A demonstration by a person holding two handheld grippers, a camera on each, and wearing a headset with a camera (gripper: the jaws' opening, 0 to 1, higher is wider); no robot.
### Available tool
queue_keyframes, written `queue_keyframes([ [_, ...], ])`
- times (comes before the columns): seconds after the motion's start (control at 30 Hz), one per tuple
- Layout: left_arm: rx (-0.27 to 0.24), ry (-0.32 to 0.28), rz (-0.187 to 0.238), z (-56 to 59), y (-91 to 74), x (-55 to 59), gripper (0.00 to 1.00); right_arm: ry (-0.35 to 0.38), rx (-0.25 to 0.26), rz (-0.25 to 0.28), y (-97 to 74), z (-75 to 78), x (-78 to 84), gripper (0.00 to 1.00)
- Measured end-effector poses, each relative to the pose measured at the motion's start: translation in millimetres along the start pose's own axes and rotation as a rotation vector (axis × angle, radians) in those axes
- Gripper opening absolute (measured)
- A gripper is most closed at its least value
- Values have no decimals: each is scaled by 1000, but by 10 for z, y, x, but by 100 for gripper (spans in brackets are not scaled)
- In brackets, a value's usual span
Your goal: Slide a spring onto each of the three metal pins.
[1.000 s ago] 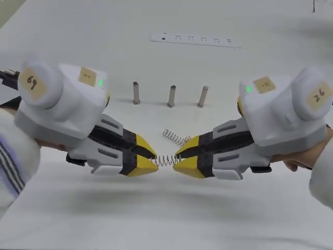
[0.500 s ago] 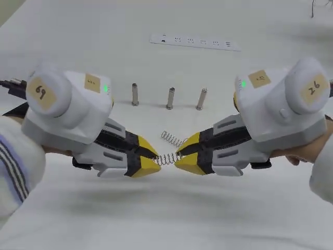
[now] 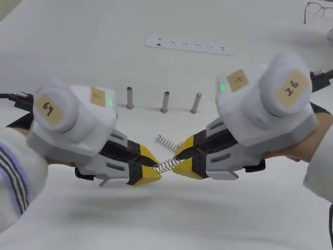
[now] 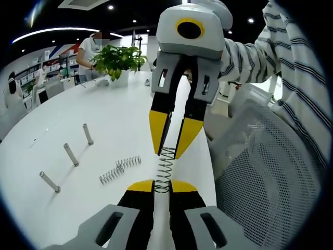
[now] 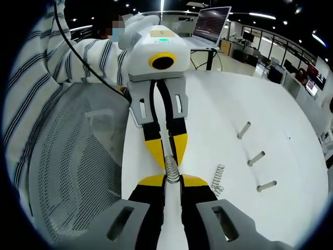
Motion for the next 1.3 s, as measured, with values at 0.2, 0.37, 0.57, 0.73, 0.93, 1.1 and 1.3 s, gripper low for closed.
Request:
queue_keyframes([
  [0.2,-13,-12,13,18,6,-14,1,-2,9,-31,-27,-13,-21,7],
  [0.37,-23,-14,32,46,5,-13,1,-7,-1,-60,-38,-27,-66,7],
  [0.57,-40,-3,60,82,27,-13,1,-35,-17,-105,-51,-39,-95,7],
  [0.73,-41,-12,74,98,41,-18,1,-52,-30,-130,-56,-53,-124,7],
  [0.93,-51,-8,93,67,94,-59,1,-66,-20,-166,-89,-4,-150,7],
  [1.1,-61,-9,110,33,99,-89,1,-44,-19,-179,-141,42,-145,7],
  [1.3,-70,-4,115,25,117,-96,1,-59,-28,-198,-141,51,-152,8],
])
Point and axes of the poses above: the centre of the closed fingertips' face, and the gripper's own axes: y roughly forward along the fingers, z roughly to its right, x roughly out of its underside, the point moved 7 cm from there along -y, roughly backward along the fingers, and after that the axes turned 13 degrees about -x, right-handed, at the moved point
